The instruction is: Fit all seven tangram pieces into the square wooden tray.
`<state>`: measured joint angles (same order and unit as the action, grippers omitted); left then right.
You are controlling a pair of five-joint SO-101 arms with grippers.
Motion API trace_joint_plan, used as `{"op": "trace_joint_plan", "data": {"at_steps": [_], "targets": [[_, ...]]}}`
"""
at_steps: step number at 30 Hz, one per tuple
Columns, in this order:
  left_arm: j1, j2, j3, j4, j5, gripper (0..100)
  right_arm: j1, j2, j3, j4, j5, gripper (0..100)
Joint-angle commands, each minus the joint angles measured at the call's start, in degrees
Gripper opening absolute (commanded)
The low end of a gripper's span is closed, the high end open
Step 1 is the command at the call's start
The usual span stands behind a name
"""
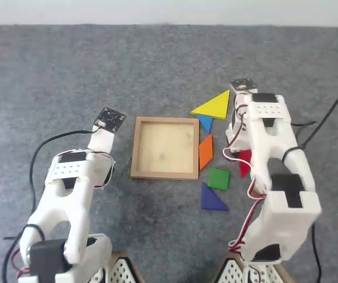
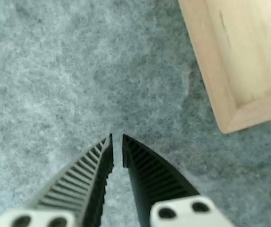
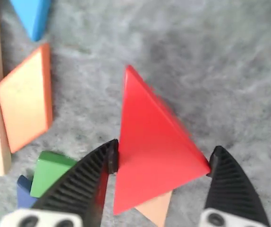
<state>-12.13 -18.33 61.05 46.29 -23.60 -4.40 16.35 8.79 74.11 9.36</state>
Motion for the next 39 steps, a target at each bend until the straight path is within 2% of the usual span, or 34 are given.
{"op": "trace_joint_plan", "data": {"at_steps": [1,5,10,15,19,25,35,39], "targets": [[-0.3,-2.7,-0.3,0.3,-0.7,4,-1.1,-5.8,-2.0,0.6,-0.9,24.5],[-0.3,-2.7,-0.3,0.3,-0.7,4,-3.3,-9.1,-3.1,2.5,-1.1,24.5],[-0.3,-2.7,-0.3,0.3,-0.7,4,-7.6,-10.4,-10.2,7.2,-5.4,24.5],[-0.3,-2.8,-0.3,0.3,-0.7,4,-17.9,-7.6,-14.7,7.2,-13.1,24.5],[-2.2,-2.8,-0.6,0.2,-0.7,4,-26.1,-3.0,-17.0,2.1,-18.4,24.5],[-2.2,-2.8,-0.5,-0.6,-0.7,4,-34.2,5.6,-22.7,-1.6,-24.8,24.5],[-2.4,-2.8,-0.5,-0.8,-0.4,4,-38.1,18.7,-35.3,-1.1,-32.1,25.1],[-2.4,-2.8,-0.5,-0.8,-0.4,4,-38.1,19.6,-36.6,-0.1,-33.1,34.0]]}}
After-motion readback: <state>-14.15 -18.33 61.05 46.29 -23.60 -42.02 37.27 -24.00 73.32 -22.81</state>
